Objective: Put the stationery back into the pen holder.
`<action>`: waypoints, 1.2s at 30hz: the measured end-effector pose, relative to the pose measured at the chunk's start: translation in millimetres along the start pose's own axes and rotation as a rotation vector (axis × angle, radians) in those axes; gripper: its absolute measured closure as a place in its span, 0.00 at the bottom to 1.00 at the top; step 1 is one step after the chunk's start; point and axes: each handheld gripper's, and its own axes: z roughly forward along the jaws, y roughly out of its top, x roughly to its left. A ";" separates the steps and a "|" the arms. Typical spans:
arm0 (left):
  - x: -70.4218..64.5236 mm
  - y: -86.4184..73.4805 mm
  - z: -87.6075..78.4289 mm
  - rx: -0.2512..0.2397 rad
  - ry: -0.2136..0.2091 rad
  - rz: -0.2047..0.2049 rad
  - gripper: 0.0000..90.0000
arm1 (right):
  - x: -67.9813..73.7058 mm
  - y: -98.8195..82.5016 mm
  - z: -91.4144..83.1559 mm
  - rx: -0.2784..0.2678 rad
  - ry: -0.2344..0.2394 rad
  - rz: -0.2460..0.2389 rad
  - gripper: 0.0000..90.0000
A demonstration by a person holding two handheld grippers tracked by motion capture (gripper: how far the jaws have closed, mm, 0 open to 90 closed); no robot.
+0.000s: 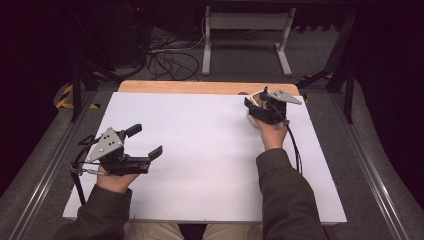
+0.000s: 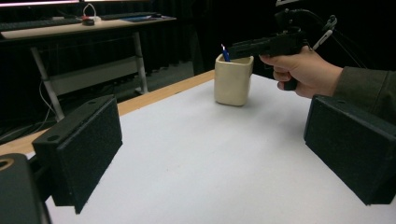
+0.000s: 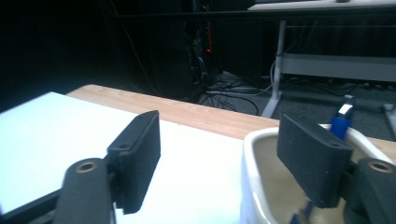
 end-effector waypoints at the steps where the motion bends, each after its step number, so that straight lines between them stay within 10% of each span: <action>1: 0.0 0.0 0.0 0.000 0.000 0.000 0.06 | 0.6 0.3 -0.3 -0.002 0.003 0.004 0.33; 36: 1.7 1.8 -2.5 -0.012 -0.013 -0.021 0.05 | 33.7 -8.6 -73.0 -0.115 0.139 0.084 0.07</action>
